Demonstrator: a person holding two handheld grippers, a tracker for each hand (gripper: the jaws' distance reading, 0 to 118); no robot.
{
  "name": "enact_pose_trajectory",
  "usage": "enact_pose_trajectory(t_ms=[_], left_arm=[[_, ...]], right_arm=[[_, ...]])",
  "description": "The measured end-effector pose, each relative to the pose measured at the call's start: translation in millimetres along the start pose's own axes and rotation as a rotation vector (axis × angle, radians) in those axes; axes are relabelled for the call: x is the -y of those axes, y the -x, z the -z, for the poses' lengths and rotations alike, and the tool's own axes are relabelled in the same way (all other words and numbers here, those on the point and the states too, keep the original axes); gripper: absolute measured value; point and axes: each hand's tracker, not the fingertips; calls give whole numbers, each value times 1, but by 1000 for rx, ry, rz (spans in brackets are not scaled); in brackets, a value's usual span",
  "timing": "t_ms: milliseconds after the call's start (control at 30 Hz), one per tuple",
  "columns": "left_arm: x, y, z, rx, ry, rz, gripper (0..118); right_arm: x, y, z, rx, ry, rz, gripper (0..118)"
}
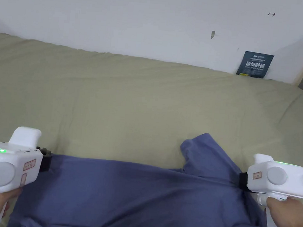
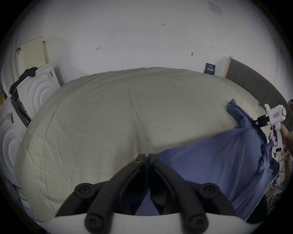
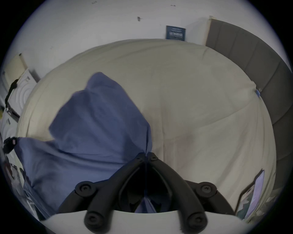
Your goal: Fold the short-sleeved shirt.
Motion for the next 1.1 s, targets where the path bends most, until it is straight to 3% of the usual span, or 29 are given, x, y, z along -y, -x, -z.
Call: enact_pose_trajectory(t_ms=[33,67,167,267,333,433,600,767,800,833,867,967,1100], left_arm=[[-1,0,-1,-1,0,0,0],[-2,0,-5,-1,-2,0,0],[-5,3,-33,16,-58,-24,0],[3,3,-92,86,-152,-46,0],[18,3,-132,91,-196,-40,0],[56,7,-179,134,-217,-45,0],[146,23,-187,116,-78,-47,0],[192,23,-164,122,-15,-92,3],[192,20,-156,95,-27,-72,16],[191,17,-151,80,-54,-48,45],[191,13,-150,44,-92,-29,82],[193,-4,-182,25,-320,-3,106],[196,-33,-226,-40,-425,83,110]], right_arm=[[1,6,-14,61,-62,-38,2],[3,7,-31,59,-117,-61,2],[9,10,-86,-6,-229,-76,2],[43,19,-161,-57,-333,-143,2],[70,12,-195,-117,-351,-131,2],[129,7,-236,-115,-365,-140,2],[237,-6,-226,-42,-294,-99,2],[290,-14,-186,-17,-232,26,5],[292,-14,-180,-9,-246,22,24],[294,-14,-175,5,-264,21,57],[296,-10,-176,22,-282,11,92],[302,-9,-193,-10,-328,85,111],[320,15,-243,-39,-537,47,114]])
